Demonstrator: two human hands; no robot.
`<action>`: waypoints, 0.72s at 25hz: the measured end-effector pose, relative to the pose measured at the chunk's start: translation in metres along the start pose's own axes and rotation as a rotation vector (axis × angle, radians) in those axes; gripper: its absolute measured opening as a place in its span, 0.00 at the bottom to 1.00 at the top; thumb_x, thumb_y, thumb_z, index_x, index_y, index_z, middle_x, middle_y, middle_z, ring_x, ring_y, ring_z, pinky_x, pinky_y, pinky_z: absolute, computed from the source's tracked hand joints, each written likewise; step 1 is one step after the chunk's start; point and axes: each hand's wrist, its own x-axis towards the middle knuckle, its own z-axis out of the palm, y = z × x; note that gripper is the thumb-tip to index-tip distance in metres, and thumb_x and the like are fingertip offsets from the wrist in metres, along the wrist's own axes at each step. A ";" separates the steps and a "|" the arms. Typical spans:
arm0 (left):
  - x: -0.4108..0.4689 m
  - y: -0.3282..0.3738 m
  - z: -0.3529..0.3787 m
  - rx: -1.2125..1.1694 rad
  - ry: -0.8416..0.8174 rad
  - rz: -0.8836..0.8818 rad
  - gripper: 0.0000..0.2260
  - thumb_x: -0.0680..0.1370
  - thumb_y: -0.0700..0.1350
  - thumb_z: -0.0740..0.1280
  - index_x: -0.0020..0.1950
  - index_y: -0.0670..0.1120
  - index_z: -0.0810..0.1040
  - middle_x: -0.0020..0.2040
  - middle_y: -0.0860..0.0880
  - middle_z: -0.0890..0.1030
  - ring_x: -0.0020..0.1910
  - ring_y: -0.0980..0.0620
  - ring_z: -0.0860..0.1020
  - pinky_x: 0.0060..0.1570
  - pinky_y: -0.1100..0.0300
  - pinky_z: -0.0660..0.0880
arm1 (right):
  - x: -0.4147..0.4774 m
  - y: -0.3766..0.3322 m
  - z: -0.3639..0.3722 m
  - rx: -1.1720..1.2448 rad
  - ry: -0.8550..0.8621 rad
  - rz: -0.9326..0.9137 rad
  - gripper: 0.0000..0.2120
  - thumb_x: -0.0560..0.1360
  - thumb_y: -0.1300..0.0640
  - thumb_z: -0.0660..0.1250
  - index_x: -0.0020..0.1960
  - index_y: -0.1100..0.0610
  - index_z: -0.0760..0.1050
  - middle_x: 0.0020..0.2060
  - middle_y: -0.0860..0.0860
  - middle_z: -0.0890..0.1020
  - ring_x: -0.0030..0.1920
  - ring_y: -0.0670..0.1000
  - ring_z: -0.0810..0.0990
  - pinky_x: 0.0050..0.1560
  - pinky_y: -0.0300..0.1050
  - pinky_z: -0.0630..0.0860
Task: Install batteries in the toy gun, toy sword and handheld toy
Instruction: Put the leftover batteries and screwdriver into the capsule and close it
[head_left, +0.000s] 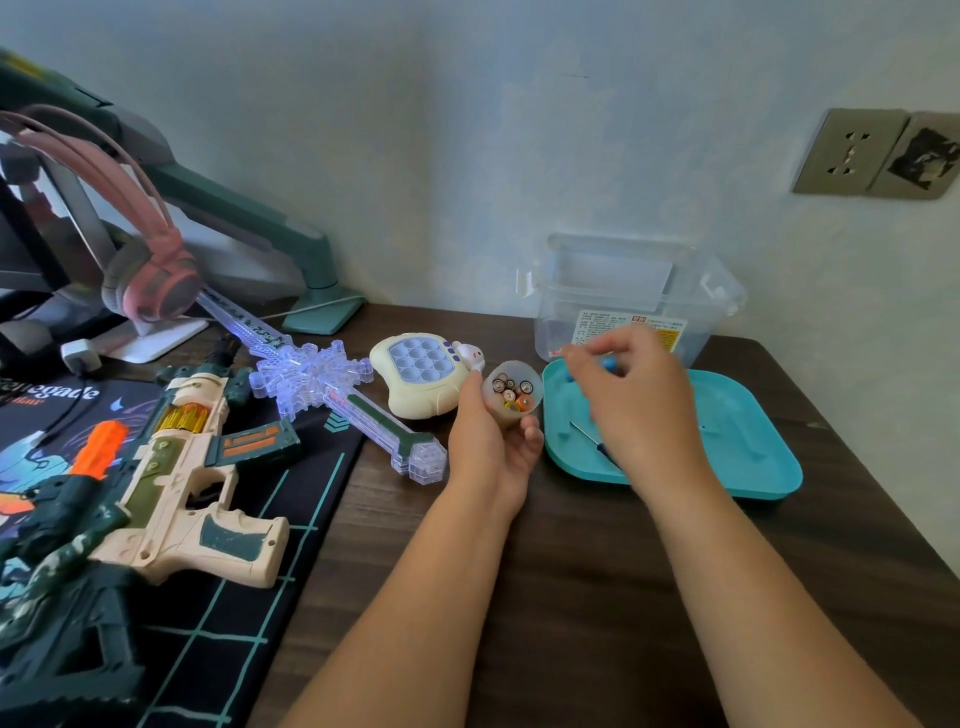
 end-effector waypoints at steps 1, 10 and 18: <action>0.000 0.000 0.000 -0.006 0.005 -0.012 0.15 0.80 0.55 0.64 0.50 0.43 0.79 0.26 0.48 0.79 0.22 0.56 0.70 0.21 0.67 0.70 | 0.003 0.000 -0.005 0.053 0.058 -0.003 0.08 0.74 0.47 0.69 0.44 0.49 0.72 0.39 0.48 0.79 0.37 0.46 0.78 0.32 0.31 0.74; 0.003 -0.006 -0.003 0.002 -0.082 0.024 0.16 0.81 0.53 0.61 0.46 0.42 0.81 0.37 0.44 0.83 0.33 0.52 0.76 0.35 0.61 0.73 | -0.010 0.007 0.019 -0.119 -0.012 -0.234 0.01 0.72 0.58 0.69 0.43 0.53 0.79 0.38 0.47 0.79 0.38 0.46 0.79 0.42 0.45 0.79; -0.002 -0.005 -0.003 -0.021 -0.115 0.038 0.17 0.82 0.54 0.61 0.50 0.41 0.81 0.40 0.43 0.85 0.37 0.48 0.83 0.43 0.57 0.75 | -0.010 0.014 0.024 -0.122 -0.106 -0.214 0.01 0.71 0.56 0.72 0.43 0.51 0.81 0.42 0.46 0.75 0.39 0.45 0.76 0.43 0.37 0.70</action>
